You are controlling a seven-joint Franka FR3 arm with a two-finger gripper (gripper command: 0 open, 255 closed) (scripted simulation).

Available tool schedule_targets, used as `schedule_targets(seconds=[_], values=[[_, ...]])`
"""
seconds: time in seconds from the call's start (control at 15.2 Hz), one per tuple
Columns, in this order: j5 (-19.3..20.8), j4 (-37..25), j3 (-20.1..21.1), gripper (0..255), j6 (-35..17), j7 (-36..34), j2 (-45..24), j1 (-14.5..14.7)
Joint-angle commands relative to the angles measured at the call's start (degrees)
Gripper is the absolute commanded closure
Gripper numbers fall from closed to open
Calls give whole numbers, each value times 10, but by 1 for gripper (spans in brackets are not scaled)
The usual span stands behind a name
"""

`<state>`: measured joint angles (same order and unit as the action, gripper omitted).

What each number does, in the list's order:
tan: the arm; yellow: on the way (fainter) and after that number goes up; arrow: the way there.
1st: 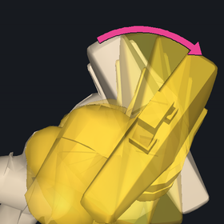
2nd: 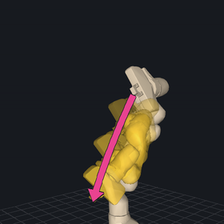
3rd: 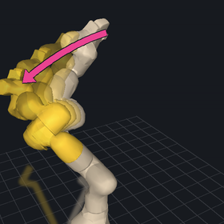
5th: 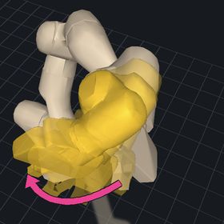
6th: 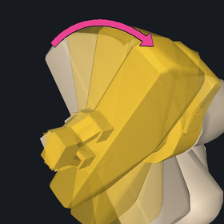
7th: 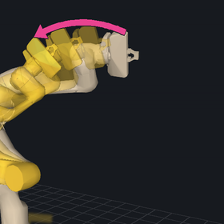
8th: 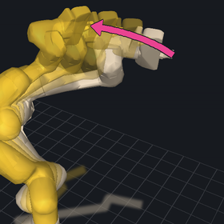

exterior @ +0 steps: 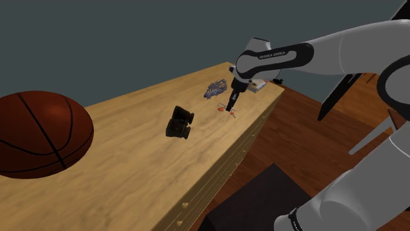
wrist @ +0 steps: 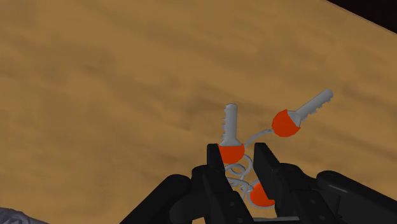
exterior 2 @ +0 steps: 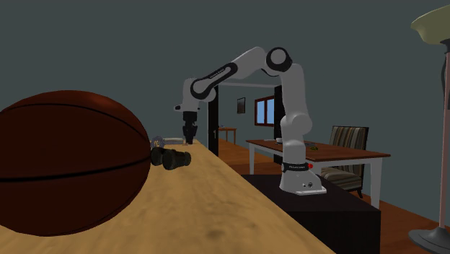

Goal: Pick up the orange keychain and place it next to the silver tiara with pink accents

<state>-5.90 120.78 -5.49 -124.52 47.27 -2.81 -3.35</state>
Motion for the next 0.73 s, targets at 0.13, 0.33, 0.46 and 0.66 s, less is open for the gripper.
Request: schedule_targets(seconds=[0.13,0.33,0.46,0.66], values=[[-4,17,0,255,-30,4,-12,0],[-7,27,1,255,-51,8,-25,0],[-10,33,1,255,-66,10,-33,0],[-9,33,1,255,-66,10,-33,0]])
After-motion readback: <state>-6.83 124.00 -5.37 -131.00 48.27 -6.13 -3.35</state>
